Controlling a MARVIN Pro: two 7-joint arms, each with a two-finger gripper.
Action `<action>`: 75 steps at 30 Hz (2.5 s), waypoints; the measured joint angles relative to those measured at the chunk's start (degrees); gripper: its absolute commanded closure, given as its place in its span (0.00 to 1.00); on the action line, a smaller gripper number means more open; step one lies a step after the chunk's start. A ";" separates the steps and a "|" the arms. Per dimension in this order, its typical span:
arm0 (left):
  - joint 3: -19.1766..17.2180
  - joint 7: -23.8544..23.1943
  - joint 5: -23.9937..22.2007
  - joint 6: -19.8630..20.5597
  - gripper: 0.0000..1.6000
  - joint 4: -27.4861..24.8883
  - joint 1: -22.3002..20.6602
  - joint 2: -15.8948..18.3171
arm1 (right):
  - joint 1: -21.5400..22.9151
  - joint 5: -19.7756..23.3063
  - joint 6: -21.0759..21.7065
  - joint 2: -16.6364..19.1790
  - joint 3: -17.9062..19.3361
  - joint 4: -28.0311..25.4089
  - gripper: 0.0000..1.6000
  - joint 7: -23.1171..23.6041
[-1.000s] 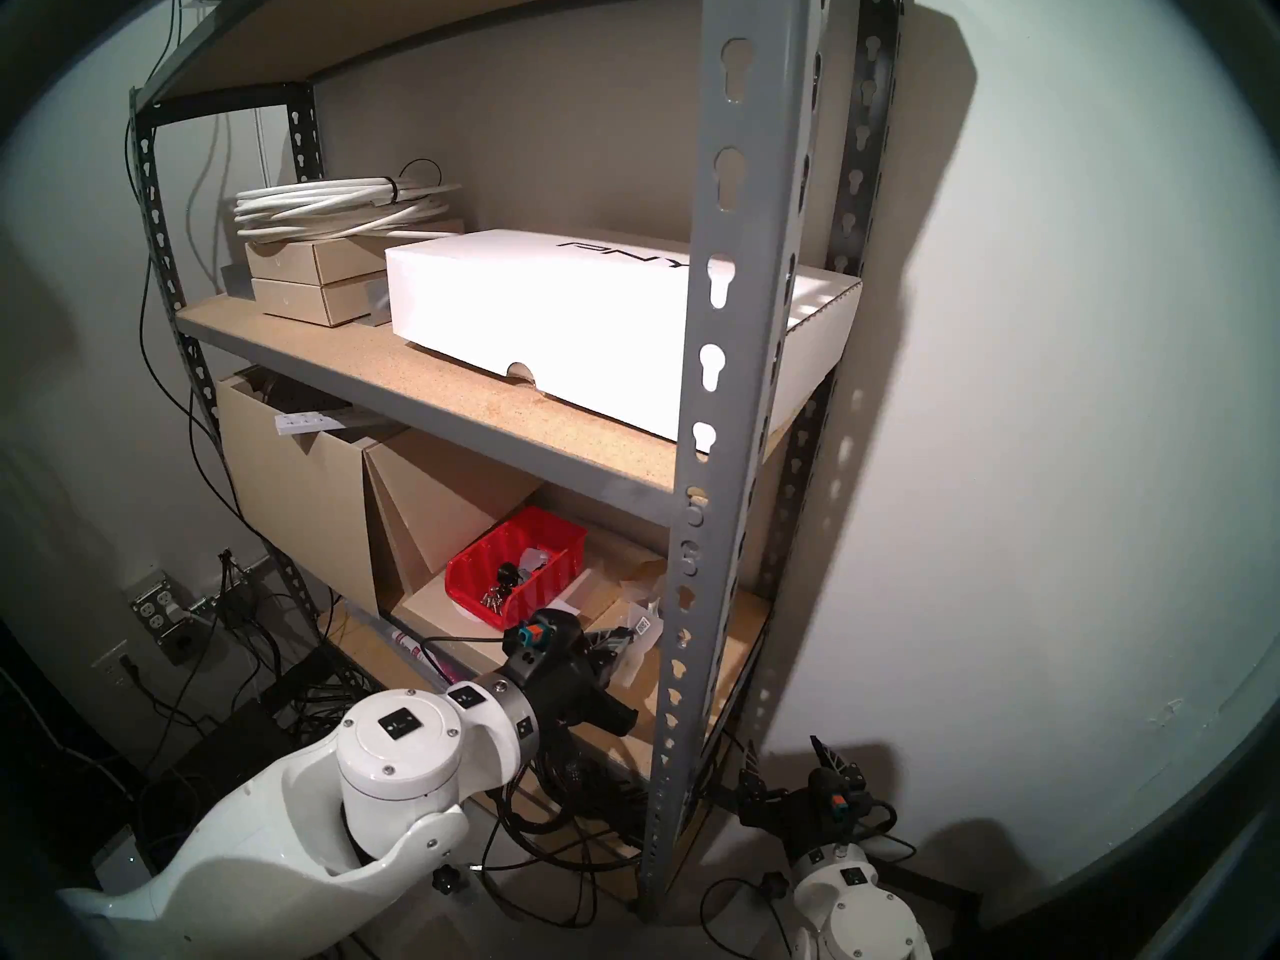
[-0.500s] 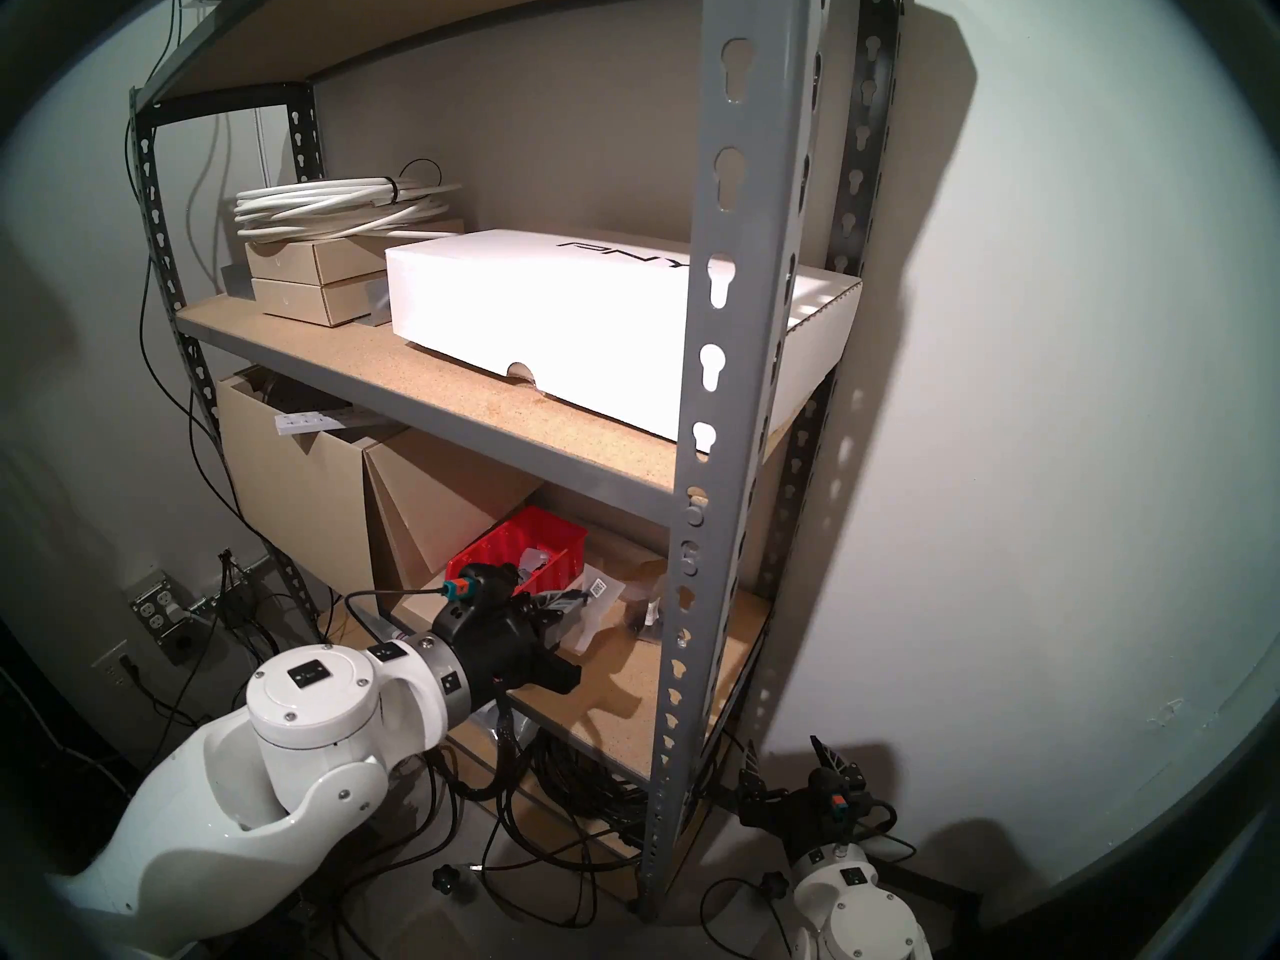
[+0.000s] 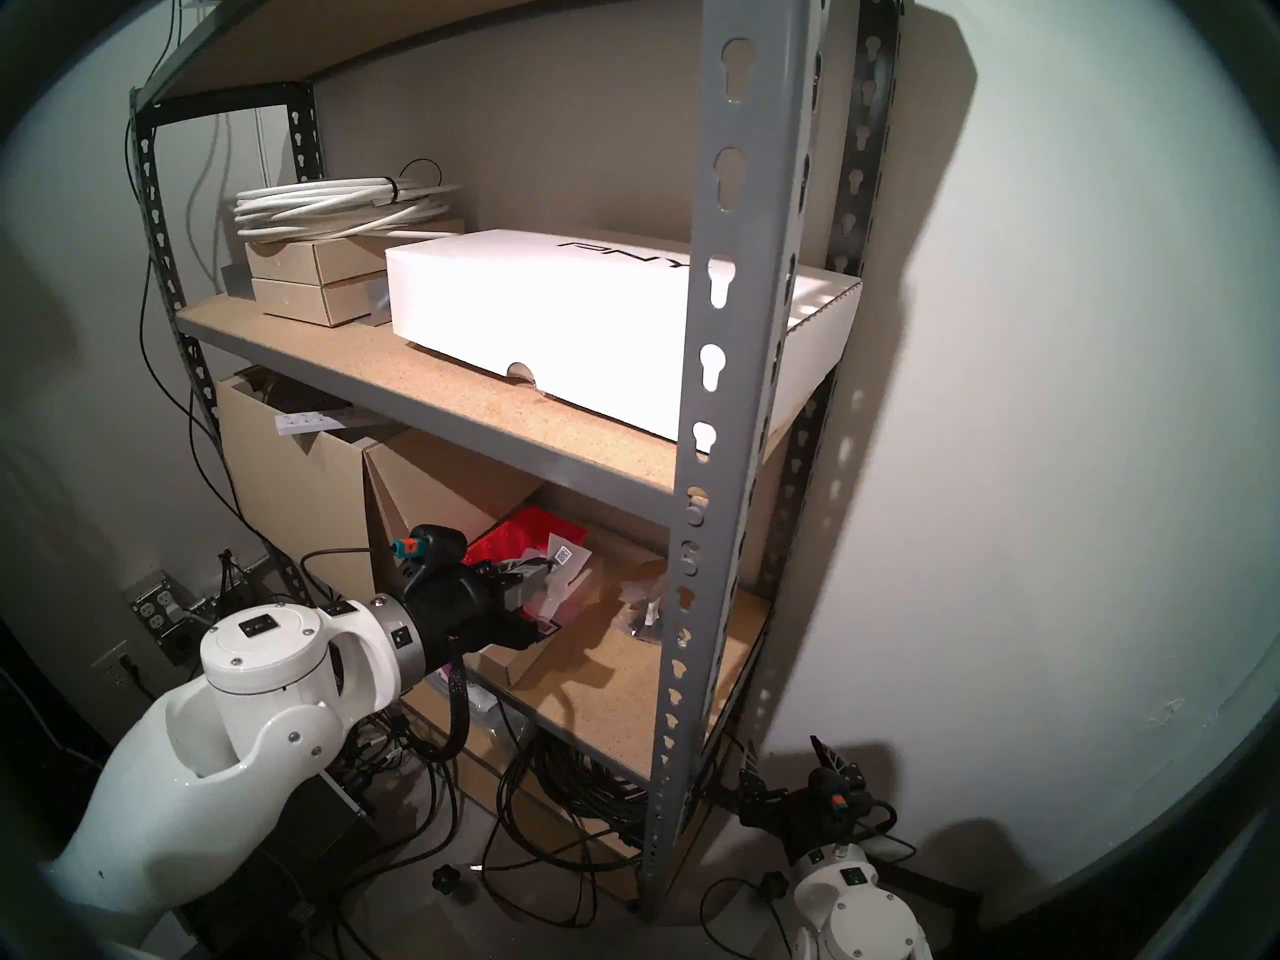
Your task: Organize the rack shelf by putting things into a case
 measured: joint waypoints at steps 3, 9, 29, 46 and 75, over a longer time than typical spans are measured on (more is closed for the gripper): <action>-0.78 -0.48 -0.95 0.56 1.00 1.74 -0.70 -0.03 | 0.00 0.00 0.00 0.00 0.00 0.00 0.00 0.00; -1.66 -1.03 -2.16 1.46 1.00 3.87 -2.08 -0.31 | 0.00 0.00 0.00 0.00 0.00 0.00 0.00 0.00; -3.63 -2.53 -4.96 1.79 1.00 10.71 -6.10 -1.41 | 0.00 0.00 0.00 0.00 0.00 0.00 0.00 0.00; -2.52 -4.26 -6.17 2.71 1.00 16.27 -9.97 -2.44 | 0.00 0.00 0.00 0.00 0.00 0.00 0.00 0.00; -1.71 -5.42 -8.07 5.35 0.65 19.28 -14.39 -4.55 | 0.00 0.00 0.00 0.00 0.00 0.00 0.00 0.00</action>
